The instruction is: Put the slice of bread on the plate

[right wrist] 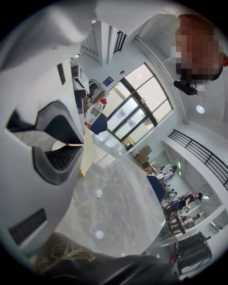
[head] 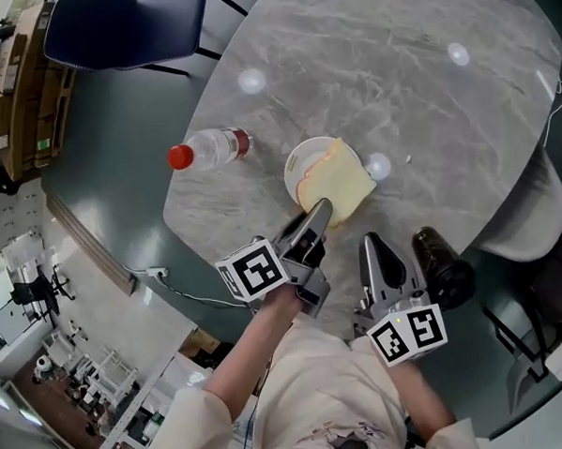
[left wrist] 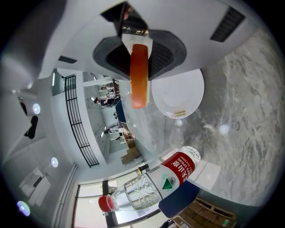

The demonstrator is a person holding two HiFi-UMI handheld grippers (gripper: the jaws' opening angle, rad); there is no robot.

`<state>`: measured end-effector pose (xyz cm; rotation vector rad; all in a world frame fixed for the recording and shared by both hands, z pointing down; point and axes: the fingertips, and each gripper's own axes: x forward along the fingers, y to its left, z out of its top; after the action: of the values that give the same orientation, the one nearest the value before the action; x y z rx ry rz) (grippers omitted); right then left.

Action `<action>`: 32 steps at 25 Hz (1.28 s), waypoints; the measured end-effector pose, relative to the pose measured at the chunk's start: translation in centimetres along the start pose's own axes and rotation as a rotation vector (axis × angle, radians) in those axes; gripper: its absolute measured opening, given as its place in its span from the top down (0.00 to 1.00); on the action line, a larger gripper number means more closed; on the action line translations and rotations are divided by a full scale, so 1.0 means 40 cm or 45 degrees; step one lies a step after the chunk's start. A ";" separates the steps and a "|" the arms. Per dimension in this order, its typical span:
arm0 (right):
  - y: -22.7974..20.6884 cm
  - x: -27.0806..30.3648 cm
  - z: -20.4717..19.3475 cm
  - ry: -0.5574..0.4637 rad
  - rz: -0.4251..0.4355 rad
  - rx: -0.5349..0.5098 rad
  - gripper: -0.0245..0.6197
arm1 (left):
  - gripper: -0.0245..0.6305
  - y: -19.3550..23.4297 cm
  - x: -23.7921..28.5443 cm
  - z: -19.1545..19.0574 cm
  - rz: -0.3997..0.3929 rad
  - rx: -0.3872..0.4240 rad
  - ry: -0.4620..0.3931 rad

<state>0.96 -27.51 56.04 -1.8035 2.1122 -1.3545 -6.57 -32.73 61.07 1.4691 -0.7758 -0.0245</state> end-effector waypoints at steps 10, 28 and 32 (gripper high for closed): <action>-0.024 0.021 -0.007 -0.012 0.004 0.049 0.93 | 0.81 0.055 0.025 0.027 0.159 0.216 0.065; 0.002 0.011 -0.001 -0.017 0.020 0.045 0.94 | 0.19 0.138 -0.026 0.032 0.585 0.696 0.222; 0.007 0.003 0.001 -0.027 0.022 0.037 0.93 | 0.19 0.122 -0.046 0.028 0.571 0.656 0.208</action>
<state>0.72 -27.65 55.90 -1.7765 2.0820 -1.3484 -10.62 -32.14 64.48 1.7140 -1.0068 0.6705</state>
